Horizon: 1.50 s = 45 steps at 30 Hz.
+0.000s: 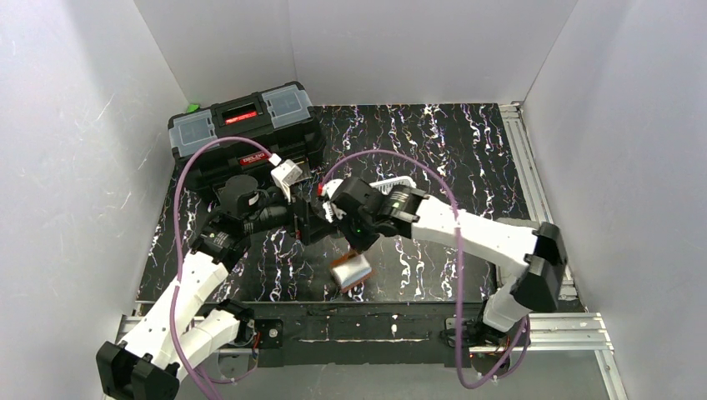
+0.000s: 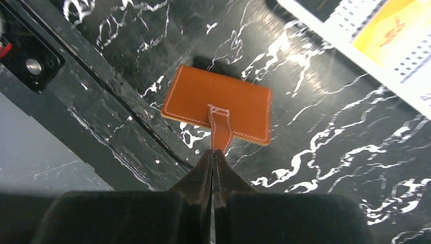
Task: Put the credit cards into the card holder
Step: Open the card holder at the center of the board.
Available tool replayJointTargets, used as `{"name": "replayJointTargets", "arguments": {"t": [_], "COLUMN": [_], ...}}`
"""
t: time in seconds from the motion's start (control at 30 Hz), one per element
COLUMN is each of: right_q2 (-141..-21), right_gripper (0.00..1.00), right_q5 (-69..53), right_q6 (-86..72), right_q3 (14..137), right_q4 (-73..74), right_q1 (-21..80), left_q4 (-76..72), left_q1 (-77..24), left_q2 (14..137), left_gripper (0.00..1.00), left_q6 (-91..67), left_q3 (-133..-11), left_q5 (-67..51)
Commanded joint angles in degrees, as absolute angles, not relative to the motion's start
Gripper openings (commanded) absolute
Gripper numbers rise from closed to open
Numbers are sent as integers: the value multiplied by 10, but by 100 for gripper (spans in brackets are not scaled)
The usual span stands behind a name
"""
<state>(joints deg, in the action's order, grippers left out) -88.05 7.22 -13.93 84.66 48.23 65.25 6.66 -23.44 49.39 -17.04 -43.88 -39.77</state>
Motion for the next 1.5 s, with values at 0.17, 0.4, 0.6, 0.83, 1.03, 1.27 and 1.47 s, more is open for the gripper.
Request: {"name": "replayJointTargets", "arguments": {"t": [0.17, 0.4, 0.6, 0.83, 1.03, 1.27, 1.47], "right_q2": [-982, -1001, -1006, -1018, -987, -966, -994], "right_gripper": [1, 1, 1, 1, 1, 1, 1], "right_q5": [-35, -207, -327, -352, -322, -366, -472], "right_q6": [-174, -239, -329, -395, -423, -427, -513], "right_q3": [915, 932, 868, 702, 620, 694, 729], "right_q4": [524, 485, 403, 323, 318, 344, 248], "right_q1": [652, 587, 497, 432, 418, 421, 423], "left_q4": [192, 306, 385, 386, 382, 383, 401], "left_q1": [-235, -234, -234, -234, -235, -242, -254], "left_q2": [428, 347, 342, 392, 439, 468, 436], "left_gripper": [98, 98, 98, 91, 89, 86, 86], "left_q6": [27, 173, 248, 290, 312, 348, 397], "left_q3": [-430, -426, -419, -415, -428, -418, -388], "left_q5": [-413, -485, -564, -571, -604, -613, -605]}}
